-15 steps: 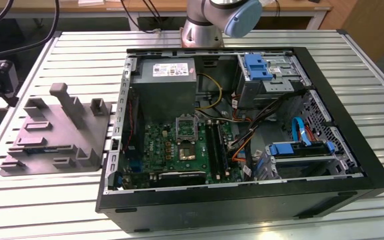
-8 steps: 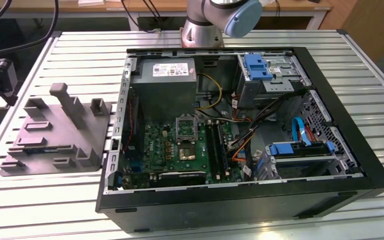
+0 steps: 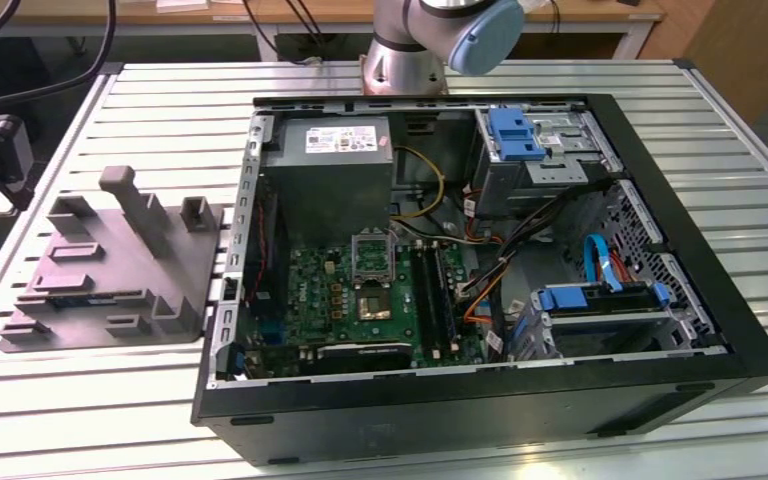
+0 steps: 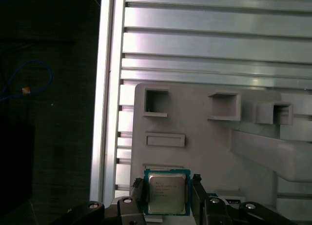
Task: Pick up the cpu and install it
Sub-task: 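Pick up the cpu and move it towards the insertion slot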
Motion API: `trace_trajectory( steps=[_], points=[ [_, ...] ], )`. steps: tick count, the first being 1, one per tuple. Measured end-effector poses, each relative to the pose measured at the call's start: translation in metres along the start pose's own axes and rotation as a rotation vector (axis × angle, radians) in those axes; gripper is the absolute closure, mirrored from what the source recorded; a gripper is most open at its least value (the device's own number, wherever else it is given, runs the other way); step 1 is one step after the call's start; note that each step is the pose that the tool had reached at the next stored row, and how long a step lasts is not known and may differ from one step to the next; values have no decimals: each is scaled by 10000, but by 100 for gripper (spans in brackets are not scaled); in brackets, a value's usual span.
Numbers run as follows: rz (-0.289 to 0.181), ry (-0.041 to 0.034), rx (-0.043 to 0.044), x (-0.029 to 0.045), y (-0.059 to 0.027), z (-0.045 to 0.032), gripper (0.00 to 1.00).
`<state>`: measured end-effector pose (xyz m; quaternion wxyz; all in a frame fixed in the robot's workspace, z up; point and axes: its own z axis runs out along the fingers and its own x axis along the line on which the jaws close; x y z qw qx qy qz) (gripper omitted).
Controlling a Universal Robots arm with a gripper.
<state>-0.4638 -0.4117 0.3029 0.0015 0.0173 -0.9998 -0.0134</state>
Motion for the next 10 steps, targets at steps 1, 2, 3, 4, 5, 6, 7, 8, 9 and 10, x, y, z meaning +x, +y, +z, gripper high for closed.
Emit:
trace_trajectory(
  steps=[1,2,3,4,5,6,7,8,9,10],
  points=[
    [0,-1,-1,0,0,-2,53],
    [0,0,0,0,0,-5,53],
    [0,2,0,0,0,-7,53],
    [0,2,1,0,0,-8,53],
    [0,1,1,0,0,-8,53],
    [0,1,1,0,0,-8,53],
    [0,1,2,0,0,-9,53],
    [0,2,2,0,0,-10,53],
    [0,3,2,0,0,-11,53],
    [0,2,2,0,0,-11,53]
  ],
)
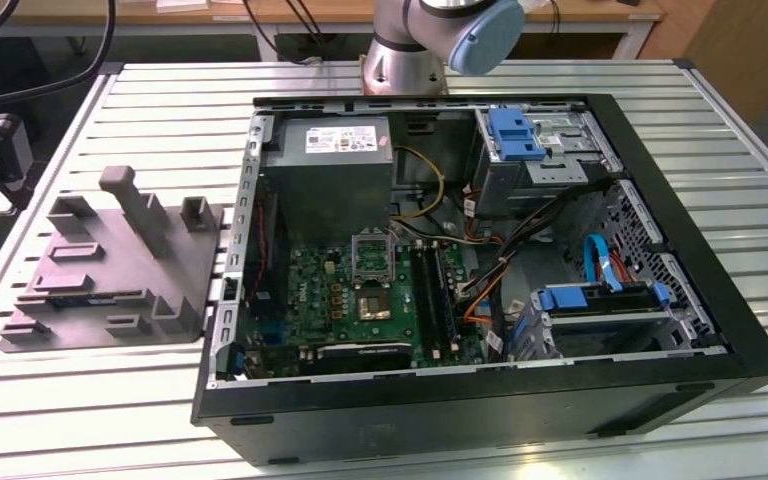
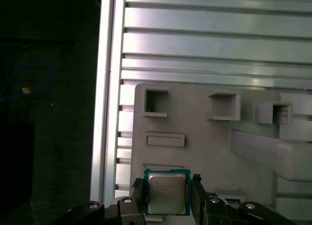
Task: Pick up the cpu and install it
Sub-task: 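Pick up the cpu and move it towards the insertion slot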
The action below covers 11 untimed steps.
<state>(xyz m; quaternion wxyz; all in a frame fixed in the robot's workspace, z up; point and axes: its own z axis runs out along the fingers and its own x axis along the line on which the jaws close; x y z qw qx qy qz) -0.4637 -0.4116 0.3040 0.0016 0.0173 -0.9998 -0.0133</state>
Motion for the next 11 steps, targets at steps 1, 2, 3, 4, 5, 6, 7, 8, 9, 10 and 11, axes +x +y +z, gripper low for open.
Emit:
trace_trajectory(
  steps=[1,2,3,4,5,6,7,8,9,10,11],
  points=[
    [0,0,0,0,0,0,53],
    [0,-1,0,0,0,0,53],
    [0,0,0,0,0,-1,53],
    [0,1,0,0,0,-4,53],
    [0,4,2,1,0,-10,53],
    [0,5,2,0,0,-19,53],
    [0,1,1,0,1,-27,53],
    [0,0,1,0,1,-36,53],
    [0,1,0,0,1,-48,53],
    [0,0,1,0,2,-60,53],
    [0,1,1,0,2,-71,53]
  ],
)
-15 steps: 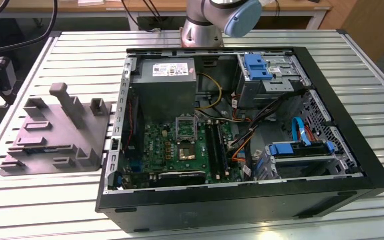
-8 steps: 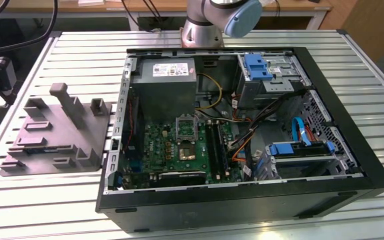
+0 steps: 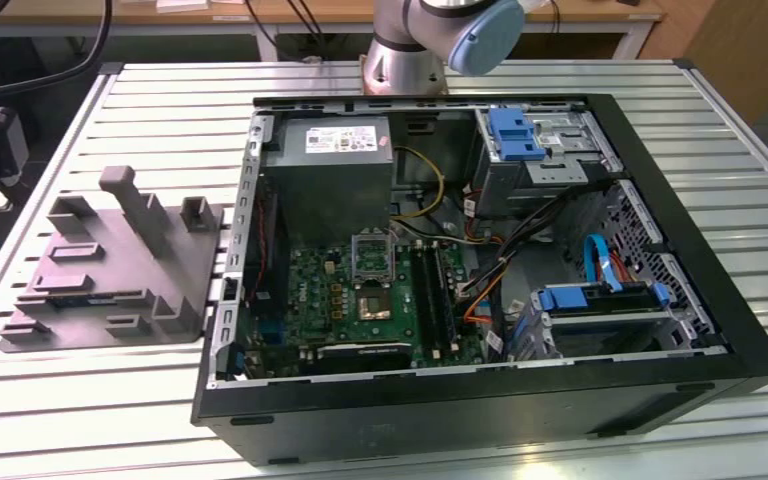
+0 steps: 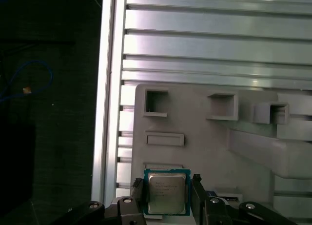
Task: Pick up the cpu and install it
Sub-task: 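Pick up the cpu and move it towards the insertion slot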
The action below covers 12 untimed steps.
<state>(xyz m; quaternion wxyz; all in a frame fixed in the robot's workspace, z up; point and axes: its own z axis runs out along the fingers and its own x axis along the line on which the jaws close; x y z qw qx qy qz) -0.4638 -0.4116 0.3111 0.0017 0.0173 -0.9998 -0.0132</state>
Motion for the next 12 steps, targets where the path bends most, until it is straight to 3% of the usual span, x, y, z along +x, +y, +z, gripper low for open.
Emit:
trace_trajectory(
  steps=[12],
  points=[
    [0,-1,-1,0,1,-46,53]
  ],
)
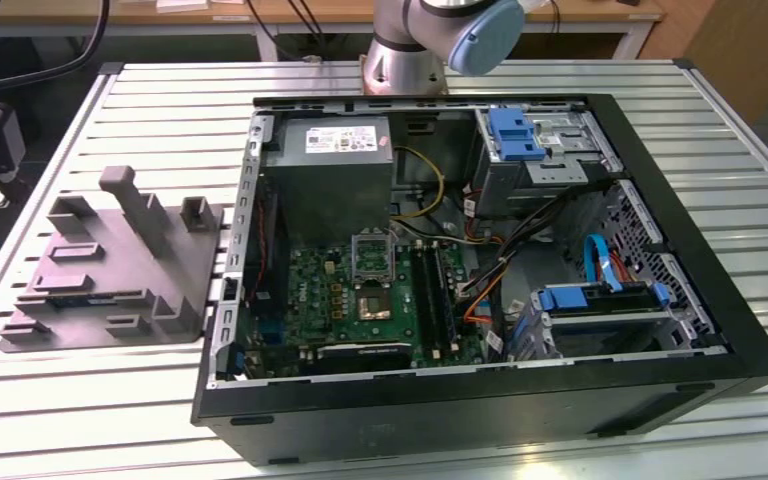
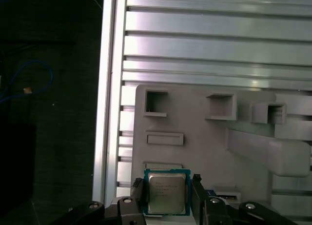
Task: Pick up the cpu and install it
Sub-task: 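Pick up the cpu and move it towards the insertion slot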
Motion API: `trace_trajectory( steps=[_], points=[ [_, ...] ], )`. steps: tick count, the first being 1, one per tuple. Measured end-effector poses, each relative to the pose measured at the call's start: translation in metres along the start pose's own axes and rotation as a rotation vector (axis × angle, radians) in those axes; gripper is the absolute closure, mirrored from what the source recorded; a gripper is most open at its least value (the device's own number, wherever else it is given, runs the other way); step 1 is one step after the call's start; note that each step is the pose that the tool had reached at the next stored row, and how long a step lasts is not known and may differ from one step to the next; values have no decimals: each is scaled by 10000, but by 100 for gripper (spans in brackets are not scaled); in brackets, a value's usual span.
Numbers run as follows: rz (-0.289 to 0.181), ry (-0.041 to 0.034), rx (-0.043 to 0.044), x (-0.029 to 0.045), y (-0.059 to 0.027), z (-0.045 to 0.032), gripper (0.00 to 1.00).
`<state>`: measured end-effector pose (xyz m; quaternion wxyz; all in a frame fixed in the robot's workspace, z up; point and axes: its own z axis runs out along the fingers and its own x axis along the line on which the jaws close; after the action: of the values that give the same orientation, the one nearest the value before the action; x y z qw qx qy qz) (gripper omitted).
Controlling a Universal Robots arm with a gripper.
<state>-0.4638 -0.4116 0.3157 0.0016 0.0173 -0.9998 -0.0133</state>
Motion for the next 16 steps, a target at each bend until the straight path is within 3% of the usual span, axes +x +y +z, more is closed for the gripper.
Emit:
trace_trajectory(
  steps=[16],
  points=[
    [0,0,0,0,2,-65,53]
  ],
)
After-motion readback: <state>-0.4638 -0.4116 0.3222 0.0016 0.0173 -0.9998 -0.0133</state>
